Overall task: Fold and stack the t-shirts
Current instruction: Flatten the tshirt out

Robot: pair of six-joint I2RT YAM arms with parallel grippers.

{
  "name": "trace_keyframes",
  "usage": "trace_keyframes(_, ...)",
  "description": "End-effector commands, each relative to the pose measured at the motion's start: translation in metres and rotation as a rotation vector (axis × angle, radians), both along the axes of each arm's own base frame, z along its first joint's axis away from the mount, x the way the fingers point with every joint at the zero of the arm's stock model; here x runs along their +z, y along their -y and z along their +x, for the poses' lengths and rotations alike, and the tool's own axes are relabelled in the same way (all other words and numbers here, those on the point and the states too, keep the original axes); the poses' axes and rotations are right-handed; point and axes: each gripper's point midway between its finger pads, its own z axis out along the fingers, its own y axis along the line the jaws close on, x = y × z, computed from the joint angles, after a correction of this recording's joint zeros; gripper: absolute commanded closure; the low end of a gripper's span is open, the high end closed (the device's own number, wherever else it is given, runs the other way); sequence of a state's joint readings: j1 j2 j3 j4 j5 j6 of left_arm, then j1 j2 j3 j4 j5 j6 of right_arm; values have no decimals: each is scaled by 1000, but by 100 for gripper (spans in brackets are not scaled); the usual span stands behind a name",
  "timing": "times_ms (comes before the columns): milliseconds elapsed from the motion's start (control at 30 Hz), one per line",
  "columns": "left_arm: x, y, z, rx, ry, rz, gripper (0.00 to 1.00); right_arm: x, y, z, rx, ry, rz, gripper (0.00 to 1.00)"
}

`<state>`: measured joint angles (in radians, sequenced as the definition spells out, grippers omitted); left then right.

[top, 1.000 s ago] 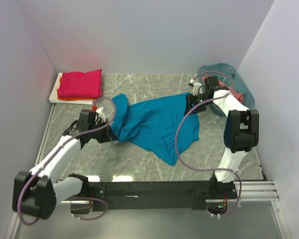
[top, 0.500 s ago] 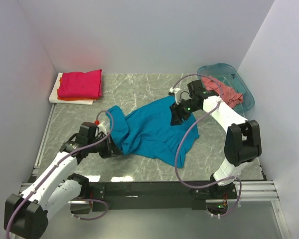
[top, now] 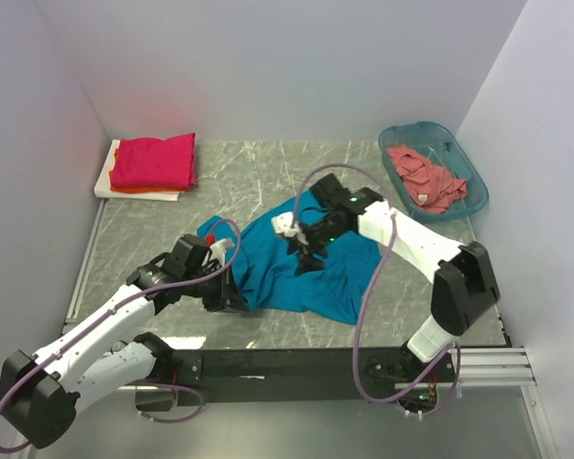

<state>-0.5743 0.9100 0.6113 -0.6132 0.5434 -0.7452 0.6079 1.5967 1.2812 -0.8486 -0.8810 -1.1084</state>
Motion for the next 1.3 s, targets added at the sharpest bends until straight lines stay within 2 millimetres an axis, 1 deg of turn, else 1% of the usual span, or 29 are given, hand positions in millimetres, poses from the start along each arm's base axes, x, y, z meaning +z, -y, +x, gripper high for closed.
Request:
trace_keyframes(0,12,0,-2,-7,37,-13,99,4,-33,25,77,183,26,34)
trace_keyframes(33,12,-1,-3,-5,41,-15,100,2,-40,25,86,197,21,34)
trace_keyframes(100,12,-2,-5,-6,38,-20,99,-4,-51,40,74,223,3,34)
trace_keyframes(133,12,-3,-7,-4,40,-23,99,-17,-53,47,80,220,-31,34)
trace_keyframes(167,12,-2,-9,-6,39,-30,99,-10,-59,57,76,243,-29,34)
trace_keyframes(200,12,-3,-10,0,37,-33,99,-14,-57,58,84,232,-57,34)
trace_keyframes(233,13,-4,-11,3,47,-37,99,-25,-57,63,105,244,-88,34)
trace_keyframes(300,15,-4,-12,5,52,-51,99,-26,-63,67,123,270,-93,34)
trace_keyframes(400,20,-3,-13,6,74,-73,99,-33,-73,67,160,306,-105,34)
trace_keyframes(433,21,-4,-13,7,78,-75,99,-40,-75,67,179,303,-115,34)
trace_keyframes(467,21,-4,-13,10,81,-75,99,-39,-79,69,193,314,-111,34)
trace_keyframes(500,21,-5,-14,13,77,-73,99,-42,-78,67,205,305,-122,34)
trace_keyframes(533,21,-5,-15,15,80,-75,100,-50,-80,68,224,302,-133,34)
trace_keyframes(567,20,-6,-15,17,80,-72,100,-51,-81,70,233,313,-142,34)
trace_keyframes(700,20,-7,-14,29,85,-76,100,-70,-83,62,299,320,-182,34)
trace_keyframes(767,21,-6,-13,30,89,-79,100,-80,-87,53,335,322,-195,34)
trace_keyframes(967,22,-8,-13,40,97,-75,99,-94,-90,49,357,308,-212,36)
trace_keyframes(1067,24,-9,-13,46,105,-80,100,-99,-91,51,344,312,-214,44)
trace_keyframes(1100,25,-9,-13,48,106,-78,99,-98,-92,52,332,315,-212,58)
trace_keyframes(1167,25,-12,-11,66,114,-62,100,-90,-91,56,308,323,-205,77)
trace_keyframes(1200,28,-14,-10,72,120,-54,100,-75,-91,60,281,344,-186,87)
trace_keyframes(1267,32,-16,-7,92,140,-46,100,-61,-85,65,238,357,-169,100)
